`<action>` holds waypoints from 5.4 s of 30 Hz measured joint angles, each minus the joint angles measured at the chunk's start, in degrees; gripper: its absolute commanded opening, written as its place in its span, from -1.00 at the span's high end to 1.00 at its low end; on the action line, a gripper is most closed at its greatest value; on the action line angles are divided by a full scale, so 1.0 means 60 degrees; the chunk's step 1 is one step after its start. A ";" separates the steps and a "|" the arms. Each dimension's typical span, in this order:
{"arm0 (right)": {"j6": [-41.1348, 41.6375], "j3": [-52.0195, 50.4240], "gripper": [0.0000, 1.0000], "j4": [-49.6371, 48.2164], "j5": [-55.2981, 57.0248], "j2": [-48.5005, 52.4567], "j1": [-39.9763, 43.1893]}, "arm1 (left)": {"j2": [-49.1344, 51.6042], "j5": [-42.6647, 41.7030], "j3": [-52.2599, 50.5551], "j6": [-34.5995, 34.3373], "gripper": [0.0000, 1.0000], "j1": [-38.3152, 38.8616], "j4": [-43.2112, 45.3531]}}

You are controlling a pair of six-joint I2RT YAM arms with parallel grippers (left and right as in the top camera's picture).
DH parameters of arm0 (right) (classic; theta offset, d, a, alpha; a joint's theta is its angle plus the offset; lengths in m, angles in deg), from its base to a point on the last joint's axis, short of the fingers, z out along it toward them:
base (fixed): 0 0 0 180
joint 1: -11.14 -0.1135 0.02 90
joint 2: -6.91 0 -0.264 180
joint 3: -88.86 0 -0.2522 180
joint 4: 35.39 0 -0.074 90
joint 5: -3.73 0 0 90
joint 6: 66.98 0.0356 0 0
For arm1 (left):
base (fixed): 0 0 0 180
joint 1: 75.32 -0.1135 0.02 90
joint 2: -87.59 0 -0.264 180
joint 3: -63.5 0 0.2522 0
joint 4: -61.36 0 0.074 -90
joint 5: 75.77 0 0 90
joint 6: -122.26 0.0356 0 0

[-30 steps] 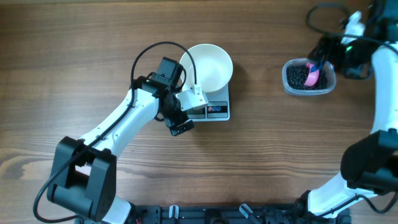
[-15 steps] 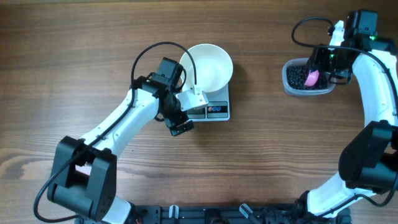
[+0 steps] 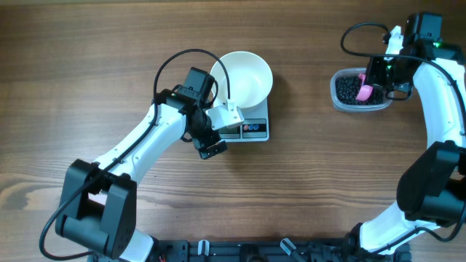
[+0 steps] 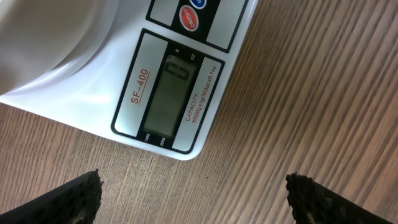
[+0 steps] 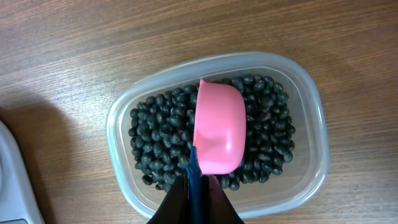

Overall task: Scoop item into bowl and weigh 150g on scale
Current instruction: 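Dig the pink scoop into the black beans with the right gripper, then lift the filled scoop with the right gripper over the white bowl, then tilt the scoop with the right gripper to pour beans into the bowl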

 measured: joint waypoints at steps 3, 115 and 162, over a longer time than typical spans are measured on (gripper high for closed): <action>-0.0036 0.0000 0.91 -0.0007 0.0036 0.0000 0.0000 | 0.0000 0.0000 0.0000 0.0000 -1.00 0.0000 0.0000; 0.0732 -0.0568 0.91 -0.5089 -1.2229 0.1552 -0.1402 | 0.0000 0.0000 -0.0007 0.0000 -1.00 0.0000 0.0004; 0.1293 -0.0568 0.91 -0.6360 -0.9861 0.1552 -0.2601 | 0.0000 0.0000 -0.0007 -0.0004 -1.00 0.0000 0.0000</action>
